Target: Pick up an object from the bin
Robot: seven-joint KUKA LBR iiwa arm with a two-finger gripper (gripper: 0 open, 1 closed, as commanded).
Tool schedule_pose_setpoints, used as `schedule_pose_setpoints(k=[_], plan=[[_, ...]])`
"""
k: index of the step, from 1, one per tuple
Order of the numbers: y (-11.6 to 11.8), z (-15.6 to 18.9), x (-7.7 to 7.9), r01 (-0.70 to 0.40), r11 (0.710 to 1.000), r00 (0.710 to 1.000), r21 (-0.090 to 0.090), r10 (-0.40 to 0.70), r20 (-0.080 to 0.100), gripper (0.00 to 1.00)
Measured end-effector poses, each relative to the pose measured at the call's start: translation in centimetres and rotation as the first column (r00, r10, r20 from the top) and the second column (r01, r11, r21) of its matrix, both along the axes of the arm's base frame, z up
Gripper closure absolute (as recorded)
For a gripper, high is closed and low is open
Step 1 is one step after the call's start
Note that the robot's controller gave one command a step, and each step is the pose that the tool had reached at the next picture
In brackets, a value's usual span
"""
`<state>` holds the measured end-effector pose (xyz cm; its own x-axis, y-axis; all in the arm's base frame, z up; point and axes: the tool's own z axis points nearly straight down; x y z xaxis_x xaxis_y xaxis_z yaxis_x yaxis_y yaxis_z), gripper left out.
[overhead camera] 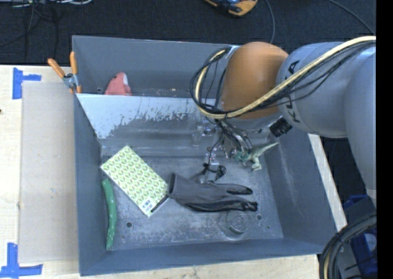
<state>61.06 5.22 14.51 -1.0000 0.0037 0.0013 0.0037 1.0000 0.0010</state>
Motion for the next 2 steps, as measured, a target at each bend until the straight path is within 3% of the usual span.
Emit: schedule_pose_setpoints(k=[1,2], plan=[[0.0,0.0,0.0,0.000,1.000,1.000,0.000,0.000,0.000,0.00],[2.6,-3.0,0.3,-0.161,0.987,0.987,-0.003,0.161,0.009,0.00]])
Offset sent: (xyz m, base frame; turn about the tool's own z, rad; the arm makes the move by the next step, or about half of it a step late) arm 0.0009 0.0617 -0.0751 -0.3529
